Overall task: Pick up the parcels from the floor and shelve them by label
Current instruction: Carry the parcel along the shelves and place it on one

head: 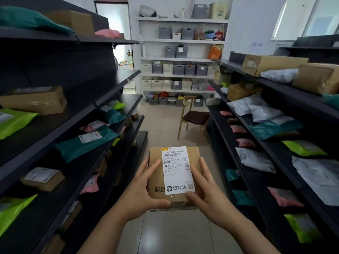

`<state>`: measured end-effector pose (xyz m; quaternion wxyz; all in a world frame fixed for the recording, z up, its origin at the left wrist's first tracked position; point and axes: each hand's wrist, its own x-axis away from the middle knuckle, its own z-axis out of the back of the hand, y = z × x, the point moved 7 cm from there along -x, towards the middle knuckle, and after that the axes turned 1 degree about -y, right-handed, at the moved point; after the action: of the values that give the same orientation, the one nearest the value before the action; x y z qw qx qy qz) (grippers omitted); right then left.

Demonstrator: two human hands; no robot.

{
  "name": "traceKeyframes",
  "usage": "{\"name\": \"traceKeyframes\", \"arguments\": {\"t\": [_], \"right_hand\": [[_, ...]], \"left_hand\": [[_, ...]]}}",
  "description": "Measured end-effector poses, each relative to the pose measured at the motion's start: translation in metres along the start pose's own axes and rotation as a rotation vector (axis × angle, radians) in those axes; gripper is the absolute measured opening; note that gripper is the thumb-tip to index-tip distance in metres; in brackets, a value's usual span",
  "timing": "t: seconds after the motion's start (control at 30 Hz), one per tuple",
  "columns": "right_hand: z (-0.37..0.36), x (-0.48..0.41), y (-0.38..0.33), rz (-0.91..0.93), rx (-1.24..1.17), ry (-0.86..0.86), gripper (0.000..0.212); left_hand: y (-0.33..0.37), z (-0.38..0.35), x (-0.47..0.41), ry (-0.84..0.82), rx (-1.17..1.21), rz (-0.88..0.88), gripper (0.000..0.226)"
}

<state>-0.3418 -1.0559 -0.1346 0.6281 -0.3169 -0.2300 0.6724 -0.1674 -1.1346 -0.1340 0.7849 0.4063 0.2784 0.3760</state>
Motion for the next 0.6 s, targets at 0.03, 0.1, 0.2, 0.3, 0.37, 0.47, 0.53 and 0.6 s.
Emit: {"name": "traceKeyframes", "arguments": {"t": [0.03,0.1,0.2,0.3,0.37,0.47,0.53,0.6], "right_hand": [[0.007,-0.013,0.005,0.003,0.006,-0.013,0.078],[0.023,-0.040,0.017,0.021,0.005,-0.036,0.083],[0.051,-0.082,0.036,0.050,0.000,-0.052,0.084],[0.075,-0.118,0.060,0.080,0.004,-0.053,0.085],[0.087,-0.139,0.076,0.088,0.004,-0.053,0.085],[0.098,-0.166,0.100,0.072,-0.011,-0.059,0.085],[0.103,-0.181,0.111,0.070,-0.023,-0.062,0.085],[0.109,-0.200,0.123,0.069,-0.038,-0.065,0.085]], "left_hand": [[0.000,0.001,-0.014,0.008,-0.002,0.007,0.117],[0.002,0.001,-0.044,0.029,-0.002,0.015,0.117],[0.007,-0.003,-0.093,0.071,-0.006,0.016,0.116],[0.010,-0.011,-0.138,0.104,-0.005,0.013,0.115],[0.008,-0.016,-0.164,0.109,-0.003,0.021,0.115],[0.004,-0.022,-0.199,0.107,-0.008,0.040,0.117],[0.002,-0.024,-0.217,0.109,-0.019,0.048,0.117],[-0.003,-0.027,-0.239,0.108,-0.016,0.061,0.117]]}}
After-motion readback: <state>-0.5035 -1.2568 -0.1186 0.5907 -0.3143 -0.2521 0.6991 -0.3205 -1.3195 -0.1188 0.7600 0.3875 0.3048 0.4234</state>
